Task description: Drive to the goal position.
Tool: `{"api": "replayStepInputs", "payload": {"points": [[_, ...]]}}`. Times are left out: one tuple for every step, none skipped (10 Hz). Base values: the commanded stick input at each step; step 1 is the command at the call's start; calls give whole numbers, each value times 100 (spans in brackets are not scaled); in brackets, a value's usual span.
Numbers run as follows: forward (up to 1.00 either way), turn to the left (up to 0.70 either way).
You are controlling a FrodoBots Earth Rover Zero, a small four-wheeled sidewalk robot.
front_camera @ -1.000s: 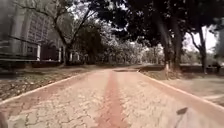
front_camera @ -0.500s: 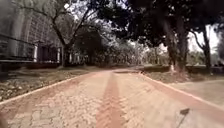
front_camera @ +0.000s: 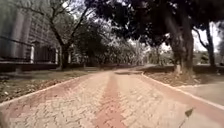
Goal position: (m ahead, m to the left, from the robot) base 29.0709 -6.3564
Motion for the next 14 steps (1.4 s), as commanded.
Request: {"api": "replayStepInputs", "payload": {"points": [[85, 0], [85, 0], [85, 0], [85, 0], [85, 0], [85, 0], [85, 0], [85, 0], [85, 0], [85, 0], [85, 0], [85, 0], [85, 0], [85, 0]]}}
